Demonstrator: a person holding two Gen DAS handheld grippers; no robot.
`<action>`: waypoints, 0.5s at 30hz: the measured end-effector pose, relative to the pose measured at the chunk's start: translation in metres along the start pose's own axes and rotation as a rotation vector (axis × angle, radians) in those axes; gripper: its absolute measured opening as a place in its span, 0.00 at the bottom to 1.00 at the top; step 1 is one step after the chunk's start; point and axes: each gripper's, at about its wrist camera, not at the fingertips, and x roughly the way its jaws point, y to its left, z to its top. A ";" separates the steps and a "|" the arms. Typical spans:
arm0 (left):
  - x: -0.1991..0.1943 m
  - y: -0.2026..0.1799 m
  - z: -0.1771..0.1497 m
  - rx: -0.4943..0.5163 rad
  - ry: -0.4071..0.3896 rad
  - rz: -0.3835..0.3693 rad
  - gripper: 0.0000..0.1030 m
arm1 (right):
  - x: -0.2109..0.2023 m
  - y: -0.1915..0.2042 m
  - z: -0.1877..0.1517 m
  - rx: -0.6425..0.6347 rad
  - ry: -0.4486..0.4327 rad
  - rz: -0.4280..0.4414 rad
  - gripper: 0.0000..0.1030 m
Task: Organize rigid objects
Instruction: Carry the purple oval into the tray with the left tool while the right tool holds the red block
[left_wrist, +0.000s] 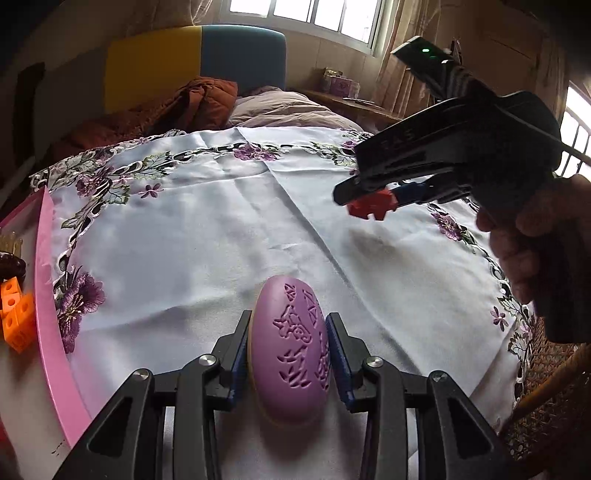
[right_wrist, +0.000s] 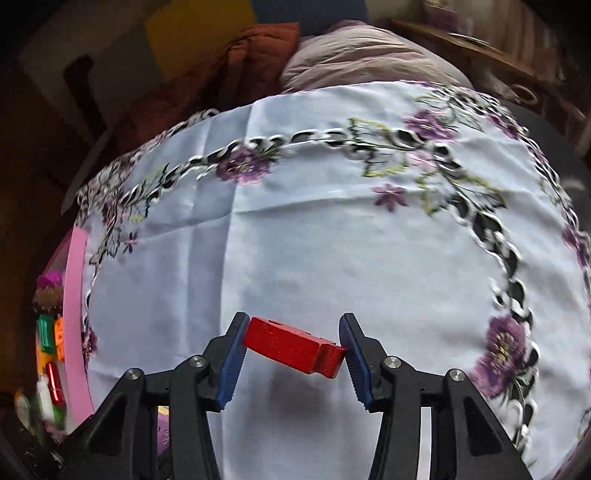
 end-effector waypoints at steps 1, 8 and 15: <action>0.000 0.000 0.000 0.001 -0.001 0.001 0.37 | 0.004 0.005 0.000 -0.023 0.006 -0.018 0.49; -0.001 -0.001 -0.001 0.005 -0.004 0.010 0.37 | 0.012 0.006 -0.001 -0.059 0.027 -0.058 0.49; -0.001 -0.002 0.000 0.005 0.005 0.017 0.37 | 0.016 0.012 -0.002 -0.091 0.042 -0.091 0.49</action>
